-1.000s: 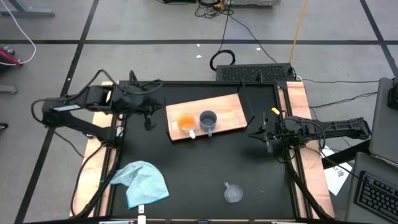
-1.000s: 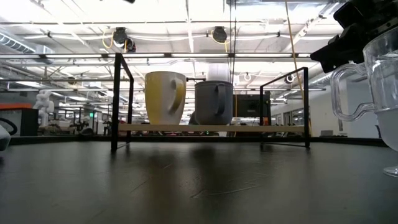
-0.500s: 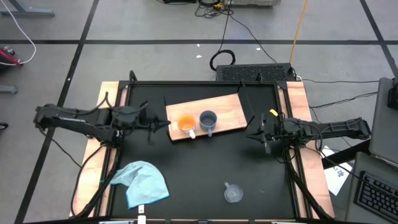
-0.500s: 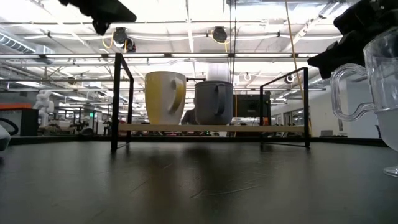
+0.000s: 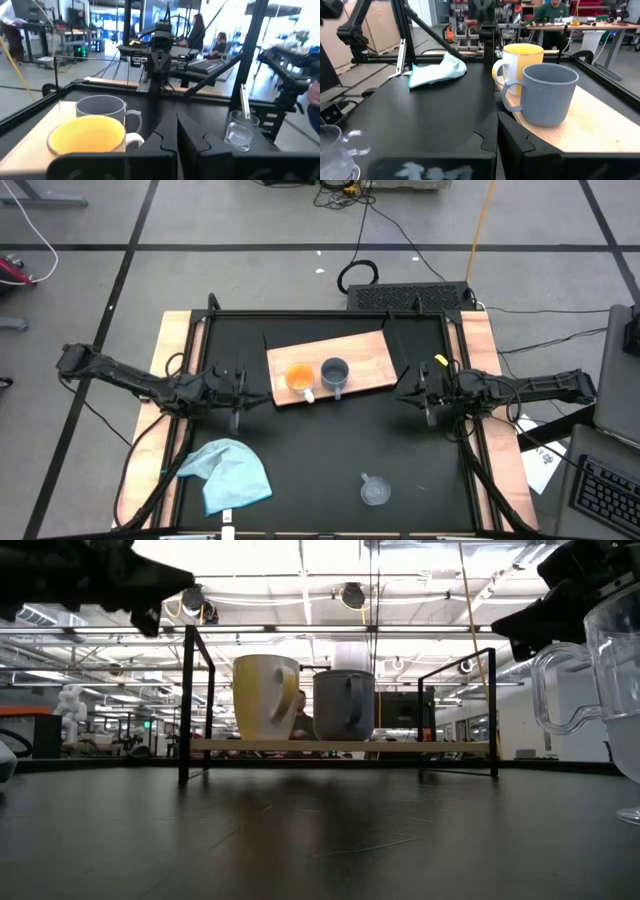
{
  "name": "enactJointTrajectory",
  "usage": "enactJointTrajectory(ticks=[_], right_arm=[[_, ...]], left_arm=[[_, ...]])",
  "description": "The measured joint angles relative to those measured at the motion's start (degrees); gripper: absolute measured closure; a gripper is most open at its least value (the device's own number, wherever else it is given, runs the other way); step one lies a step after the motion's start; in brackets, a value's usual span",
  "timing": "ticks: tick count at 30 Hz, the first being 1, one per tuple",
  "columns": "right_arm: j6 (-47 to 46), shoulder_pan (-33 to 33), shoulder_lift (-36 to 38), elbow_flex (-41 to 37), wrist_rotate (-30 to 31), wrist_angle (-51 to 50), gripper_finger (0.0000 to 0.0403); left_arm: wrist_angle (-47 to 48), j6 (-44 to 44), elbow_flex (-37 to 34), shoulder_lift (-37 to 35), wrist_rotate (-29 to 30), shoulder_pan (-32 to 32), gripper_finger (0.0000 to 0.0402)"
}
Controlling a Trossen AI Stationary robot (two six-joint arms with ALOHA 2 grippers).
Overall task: Stack small to large cups/mugs on shelf
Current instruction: Put the transparent mug on the shelf
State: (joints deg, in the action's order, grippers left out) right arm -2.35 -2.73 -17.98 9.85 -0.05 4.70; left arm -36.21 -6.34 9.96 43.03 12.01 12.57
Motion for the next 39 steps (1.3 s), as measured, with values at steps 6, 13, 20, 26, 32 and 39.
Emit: enactJointTrajectory(ticks=[6,13,20,26,32,39], right_arm=[[-1.51,-0.01,0.00,0.00,0.00,1.67,0.0403],[-1.51,0.00,0.00,0.00,0.00,1.56,0.0403],[-1.51,-0.01,0.01,-0.02,0.00,2.53,0.0403],[-1.53,-0.01,0.00,-0.02,-0.02,3.27,0.0403],[-2.32,0.00,0.00,-0.02,-0.13,4.08,0.0403],[-1.56,-0.01,-0.09,-0.02,-0.20,5.00,0.0403]], left_arm=[[-7.98,-1.30,-4.69,0.00,0.23,0.28,0.0401],[-7.06,0.08,-4.72,0.00,-1.05,0.28,0.0401],[-5.89,0.24,-4.72,0.02,-5.06,0.28,0.0401],[-4.37,0.60,-4.72,0.02,-6.94,0.32,0.0401],[-4.34,1.62,-4.72,0.02,-6.47,0.30,0.0401],[-4.28,2.85,-4.72,0.02,-6.50,0.28,0.0401]])
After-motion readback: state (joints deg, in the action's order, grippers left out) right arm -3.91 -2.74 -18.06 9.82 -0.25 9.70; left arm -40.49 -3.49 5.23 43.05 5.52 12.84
